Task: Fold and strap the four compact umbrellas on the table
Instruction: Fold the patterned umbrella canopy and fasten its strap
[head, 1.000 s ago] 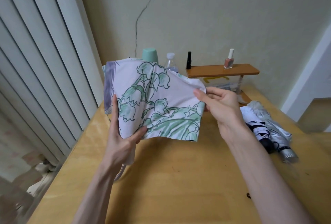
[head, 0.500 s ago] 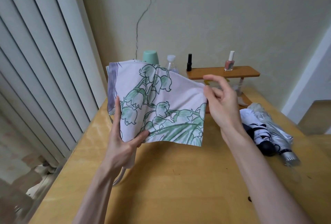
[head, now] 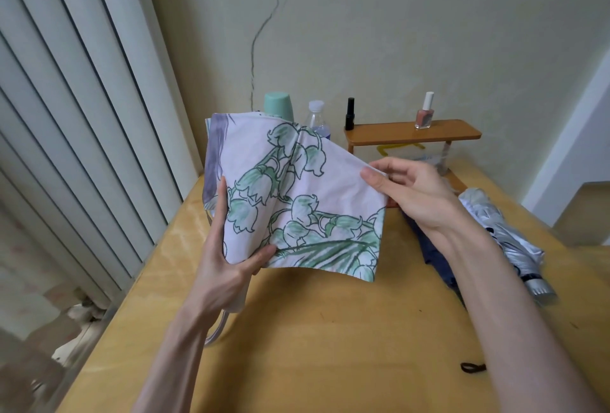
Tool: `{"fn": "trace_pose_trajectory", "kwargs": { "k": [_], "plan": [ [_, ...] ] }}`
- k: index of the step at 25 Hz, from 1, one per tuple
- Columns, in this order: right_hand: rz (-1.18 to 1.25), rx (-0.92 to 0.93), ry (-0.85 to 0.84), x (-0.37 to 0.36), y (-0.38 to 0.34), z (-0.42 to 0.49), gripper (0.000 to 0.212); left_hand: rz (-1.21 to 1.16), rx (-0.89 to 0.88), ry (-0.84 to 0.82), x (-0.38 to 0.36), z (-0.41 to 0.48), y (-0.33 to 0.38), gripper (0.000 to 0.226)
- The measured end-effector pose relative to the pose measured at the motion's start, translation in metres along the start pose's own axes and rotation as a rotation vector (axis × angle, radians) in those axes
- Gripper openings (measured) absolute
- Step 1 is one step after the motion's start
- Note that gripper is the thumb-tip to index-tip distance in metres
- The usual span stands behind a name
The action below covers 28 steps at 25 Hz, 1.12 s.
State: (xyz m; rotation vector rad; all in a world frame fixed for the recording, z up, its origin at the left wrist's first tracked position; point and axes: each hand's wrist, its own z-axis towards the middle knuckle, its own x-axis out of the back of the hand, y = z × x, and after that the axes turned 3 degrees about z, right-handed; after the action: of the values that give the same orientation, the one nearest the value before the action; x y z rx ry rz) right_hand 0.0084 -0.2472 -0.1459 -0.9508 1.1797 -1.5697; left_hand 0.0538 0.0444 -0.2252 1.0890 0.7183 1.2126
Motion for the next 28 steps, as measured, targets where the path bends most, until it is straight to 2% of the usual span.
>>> {"fn": "trace_pose_trajectory", "kwargs": {
  "k": [5,8,11,16,18,21,22,24,26,28],
  "plan": [
    [0.136,-0.029,-0.018,0.003,-0.004,-0.003,0.036,0.053,-0.024,0.012,0.0,0.0,-0.002,0.119],
    [0.108,0.183,-0.011,-0.002,-0.006,-0.003,0.019,0.164,-0.075,0.014,0.001,0.003,-0.006,0.12],
    [0.023,0.373,-0.095,-0.011,-0.008,-0.006,0.01,0.115,-0.043,0.042,0.0,0.002,-0.009,0.119],
    [-0.186,0.349,-0.145,-0.008,-0.012,-0.007,0.016,-0.013,-0.012,0.029,0.005,0.001,-0.012,0.119],
    [-0.169,0.278,-0.231,-0.011,-0.013,-0.009,0.014,0.004,-0.015,0.014,0.003,0.0,-0.007,0.118],
    [-0.31,0.183,-0.372,-0.011,-0.009,-0.01,0.011,0.011,-0.01,-0.005,0.002,0.0,-0.005,0.118],
    [-0.39,0.161,-0.364,-0.007,-0.009,-0.01,0.018,0.023,-0.01,-0.01,0.004,0.0,-0.005,0.119],
    [-0.581,0.15,-0.238,0.008,-0.01,-0.008,0.029,0.104,-0.028,-0.023,0.012,0.0,-0.007,0.119],
    [-0.618,0.17,-0.155,0.022,-0.013,-0.008,0.022,0.122,-0.013,-0.033,0.019,-0.001,-0.009,0.117],
    [-0.536,0.236,-0.143,0.03,-0.011,-0.007,0.008,0.07,0.026,-0.034,0.023,-0.001,-0.009,0.116]
  ]
}}
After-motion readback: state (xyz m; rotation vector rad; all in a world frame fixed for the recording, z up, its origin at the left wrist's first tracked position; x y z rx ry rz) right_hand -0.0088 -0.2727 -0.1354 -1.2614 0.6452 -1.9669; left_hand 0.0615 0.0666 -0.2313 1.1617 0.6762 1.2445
